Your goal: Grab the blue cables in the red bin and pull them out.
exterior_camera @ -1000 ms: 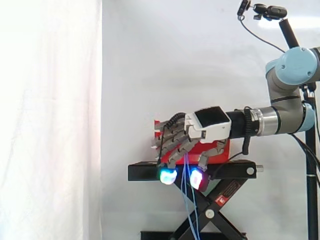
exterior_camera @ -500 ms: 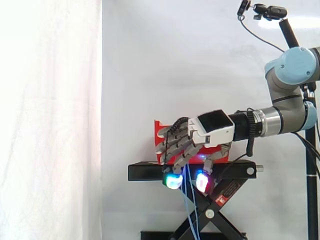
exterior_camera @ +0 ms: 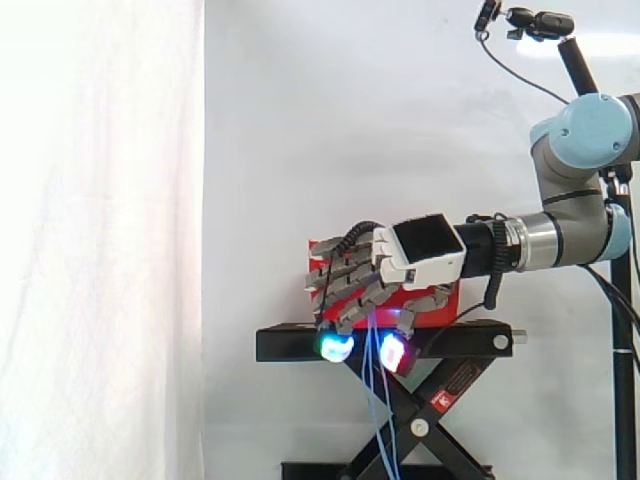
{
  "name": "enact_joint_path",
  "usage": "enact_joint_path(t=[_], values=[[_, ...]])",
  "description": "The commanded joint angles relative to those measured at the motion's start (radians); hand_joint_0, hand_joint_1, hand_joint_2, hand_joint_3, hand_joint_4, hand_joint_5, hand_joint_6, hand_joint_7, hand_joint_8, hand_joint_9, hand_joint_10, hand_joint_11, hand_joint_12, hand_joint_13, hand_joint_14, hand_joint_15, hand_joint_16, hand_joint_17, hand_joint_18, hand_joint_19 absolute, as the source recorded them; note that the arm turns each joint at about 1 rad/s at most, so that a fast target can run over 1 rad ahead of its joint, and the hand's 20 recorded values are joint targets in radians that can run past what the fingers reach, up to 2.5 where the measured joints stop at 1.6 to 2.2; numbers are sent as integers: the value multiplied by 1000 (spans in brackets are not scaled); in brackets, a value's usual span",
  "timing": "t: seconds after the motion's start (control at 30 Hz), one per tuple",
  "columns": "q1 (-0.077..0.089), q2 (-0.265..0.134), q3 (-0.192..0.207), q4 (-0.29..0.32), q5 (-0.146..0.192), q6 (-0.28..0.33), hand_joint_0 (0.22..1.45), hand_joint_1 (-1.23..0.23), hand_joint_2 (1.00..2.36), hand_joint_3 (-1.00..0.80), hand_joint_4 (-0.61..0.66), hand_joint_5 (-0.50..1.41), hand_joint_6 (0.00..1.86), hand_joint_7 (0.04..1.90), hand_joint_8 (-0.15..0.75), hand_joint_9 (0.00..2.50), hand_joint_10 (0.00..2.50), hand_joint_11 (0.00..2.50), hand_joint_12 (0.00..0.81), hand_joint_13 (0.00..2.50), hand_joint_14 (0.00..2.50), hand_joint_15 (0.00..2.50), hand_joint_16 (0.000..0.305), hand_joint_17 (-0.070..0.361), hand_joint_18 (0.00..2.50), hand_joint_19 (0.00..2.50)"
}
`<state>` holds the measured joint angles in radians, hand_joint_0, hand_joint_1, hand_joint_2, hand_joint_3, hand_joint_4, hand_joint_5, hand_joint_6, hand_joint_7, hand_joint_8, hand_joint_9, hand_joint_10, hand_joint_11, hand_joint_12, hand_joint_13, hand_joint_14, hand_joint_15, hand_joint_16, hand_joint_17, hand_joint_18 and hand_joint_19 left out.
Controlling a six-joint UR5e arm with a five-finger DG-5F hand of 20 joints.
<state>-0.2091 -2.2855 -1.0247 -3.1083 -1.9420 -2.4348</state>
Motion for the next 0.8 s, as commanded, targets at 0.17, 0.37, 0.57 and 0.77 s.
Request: enact_joint_path(t=[0.17, 0.37, 0.57, 0.77], values=[[-1, 9, 0, -3, -2, -34, 797, -1027, 1000, -1000, 88, 817, 16, 513, 203, 678, 9, 262, 302, 468, 7, 183, 41, 93, 291, 176], [-3, 17, 0, -6, -2, -34, 799, -1024, 1000, -1000, 86, 824, 16, 522, 204, 681, 9, 263, 303, 469, 7, 183, 41, 93, 290, 183], [-3, 18, 0, -7, 0, -34, 800, -1022, 1000, -1000, 90, 837, 15, 544, 204, 682, 10, 263, 301, 469, 7, 187, 41, 92, 289, 183], [-3, 18, 11, -7, -2, -34, 804, -1020, 1000, -1000, 80, 891, 16, 623, 206, 686, 10, 274, 300, 470, 7, 188, 41, 92, 292, 183]])
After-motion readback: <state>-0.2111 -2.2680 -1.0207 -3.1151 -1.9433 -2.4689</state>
